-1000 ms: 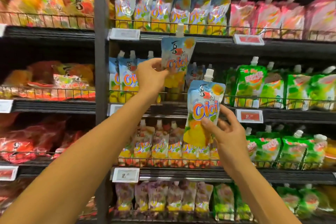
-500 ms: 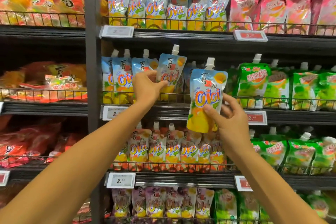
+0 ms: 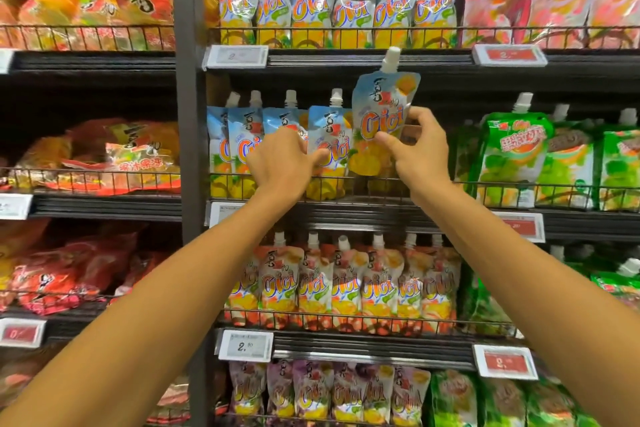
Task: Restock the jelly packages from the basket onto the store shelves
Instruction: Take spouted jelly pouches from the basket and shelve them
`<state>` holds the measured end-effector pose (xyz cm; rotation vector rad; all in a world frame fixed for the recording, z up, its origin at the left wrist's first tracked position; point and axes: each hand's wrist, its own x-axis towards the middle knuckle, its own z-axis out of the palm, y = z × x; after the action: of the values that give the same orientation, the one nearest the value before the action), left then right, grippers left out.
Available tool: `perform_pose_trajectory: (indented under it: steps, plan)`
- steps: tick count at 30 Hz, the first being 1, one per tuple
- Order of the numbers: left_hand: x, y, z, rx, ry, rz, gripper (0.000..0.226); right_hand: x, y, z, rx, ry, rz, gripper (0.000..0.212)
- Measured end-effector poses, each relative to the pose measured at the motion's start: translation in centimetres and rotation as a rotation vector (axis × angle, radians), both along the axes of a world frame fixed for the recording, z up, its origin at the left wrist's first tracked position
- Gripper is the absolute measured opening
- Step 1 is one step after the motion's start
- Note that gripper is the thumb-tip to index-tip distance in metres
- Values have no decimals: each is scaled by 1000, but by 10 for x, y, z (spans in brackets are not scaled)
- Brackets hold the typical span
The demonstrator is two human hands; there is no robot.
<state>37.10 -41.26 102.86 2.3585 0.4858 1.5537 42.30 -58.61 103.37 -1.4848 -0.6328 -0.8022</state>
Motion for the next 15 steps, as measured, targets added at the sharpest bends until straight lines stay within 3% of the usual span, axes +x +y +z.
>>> perform_pose_trajectory:
  steps: [5,9,15]
  plan:
    - [1,2,4,-7,42,25,51,12,17,8,-115,142,4,39]
    - [1,4,6,0,60,63,52,17,25,10,-356,246,-55,29]
    - [0,4,-1,89,24,119,49,18,27,9,-662,239,-225,21]
